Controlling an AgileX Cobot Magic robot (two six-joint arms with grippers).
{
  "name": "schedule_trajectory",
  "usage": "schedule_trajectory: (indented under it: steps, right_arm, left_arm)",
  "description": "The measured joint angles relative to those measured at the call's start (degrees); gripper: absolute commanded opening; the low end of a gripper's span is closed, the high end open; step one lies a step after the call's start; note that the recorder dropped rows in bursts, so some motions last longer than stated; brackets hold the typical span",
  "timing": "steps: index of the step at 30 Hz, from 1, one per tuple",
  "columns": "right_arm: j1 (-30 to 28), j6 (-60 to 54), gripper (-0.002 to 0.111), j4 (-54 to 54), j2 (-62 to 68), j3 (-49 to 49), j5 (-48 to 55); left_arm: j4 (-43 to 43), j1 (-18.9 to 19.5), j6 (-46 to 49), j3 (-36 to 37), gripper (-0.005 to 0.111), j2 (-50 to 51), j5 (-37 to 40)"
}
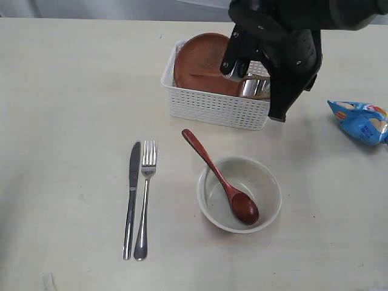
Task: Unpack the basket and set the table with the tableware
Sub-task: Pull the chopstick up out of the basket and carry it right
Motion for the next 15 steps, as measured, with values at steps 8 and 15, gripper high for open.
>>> schedule_trajectory:
  steps: [8, 15]
  right_arm:
    - [0.42, 0.86, 0.007, 0.01, -3.59, 0.00, 0.14]
    - [0.42, 5.76, 0.004, 4.61, -10.41, 0.00, 0.14]
  left_arm:
    - [0.00, 0.00, 0.00, 0.00, 0.000, 0.00, 0.00]
    - [0.00, 0.00, 0.00, 0.00, 0.000, 0.00, 0.00]
